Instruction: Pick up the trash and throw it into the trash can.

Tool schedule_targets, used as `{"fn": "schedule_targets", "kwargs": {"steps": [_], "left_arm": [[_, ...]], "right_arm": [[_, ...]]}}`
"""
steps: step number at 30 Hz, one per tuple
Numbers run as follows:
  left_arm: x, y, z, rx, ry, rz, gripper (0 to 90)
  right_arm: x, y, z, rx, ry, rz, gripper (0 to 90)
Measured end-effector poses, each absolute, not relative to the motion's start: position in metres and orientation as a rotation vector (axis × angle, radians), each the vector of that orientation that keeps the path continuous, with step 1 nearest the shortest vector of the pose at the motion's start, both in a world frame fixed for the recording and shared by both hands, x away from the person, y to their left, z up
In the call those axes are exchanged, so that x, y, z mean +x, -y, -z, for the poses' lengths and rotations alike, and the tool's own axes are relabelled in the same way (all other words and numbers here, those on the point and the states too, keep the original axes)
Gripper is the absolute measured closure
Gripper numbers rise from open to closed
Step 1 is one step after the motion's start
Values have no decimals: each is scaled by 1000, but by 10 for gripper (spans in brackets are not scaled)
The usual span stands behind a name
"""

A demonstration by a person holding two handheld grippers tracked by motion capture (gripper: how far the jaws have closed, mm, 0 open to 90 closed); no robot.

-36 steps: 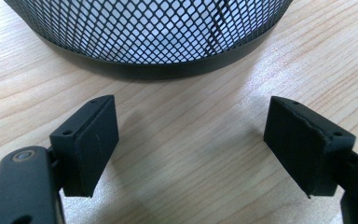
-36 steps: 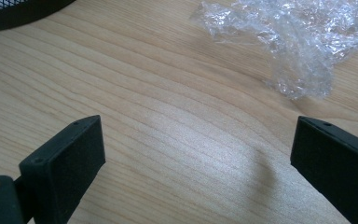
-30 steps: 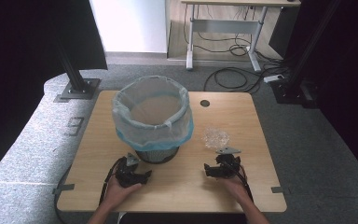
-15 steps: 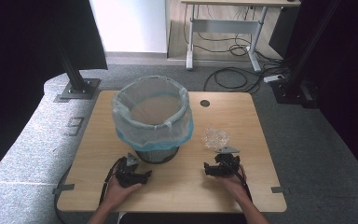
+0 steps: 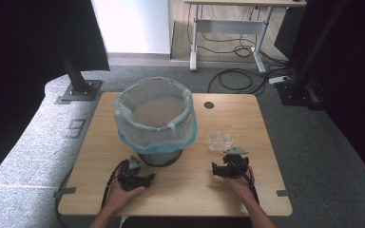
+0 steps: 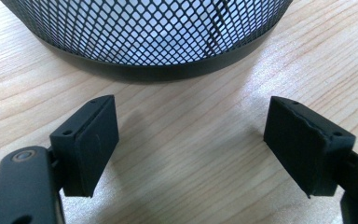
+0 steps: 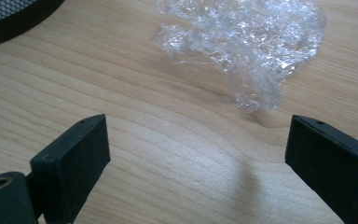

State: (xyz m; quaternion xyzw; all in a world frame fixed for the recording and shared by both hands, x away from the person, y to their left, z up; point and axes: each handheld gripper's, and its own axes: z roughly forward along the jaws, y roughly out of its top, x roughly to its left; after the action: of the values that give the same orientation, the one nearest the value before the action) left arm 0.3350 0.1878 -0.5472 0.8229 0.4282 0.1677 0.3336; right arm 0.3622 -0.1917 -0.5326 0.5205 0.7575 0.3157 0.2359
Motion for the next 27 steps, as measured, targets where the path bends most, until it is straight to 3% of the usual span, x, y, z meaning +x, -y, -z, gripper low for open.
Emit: {"fn": "schedule_targets", "kwargs": {"steps": [27], "left_arm": [[335,-185,547,2151,-1113,-435,177]], "right_arm": [[379,221,538,1457,-1985,-868,70]]}}
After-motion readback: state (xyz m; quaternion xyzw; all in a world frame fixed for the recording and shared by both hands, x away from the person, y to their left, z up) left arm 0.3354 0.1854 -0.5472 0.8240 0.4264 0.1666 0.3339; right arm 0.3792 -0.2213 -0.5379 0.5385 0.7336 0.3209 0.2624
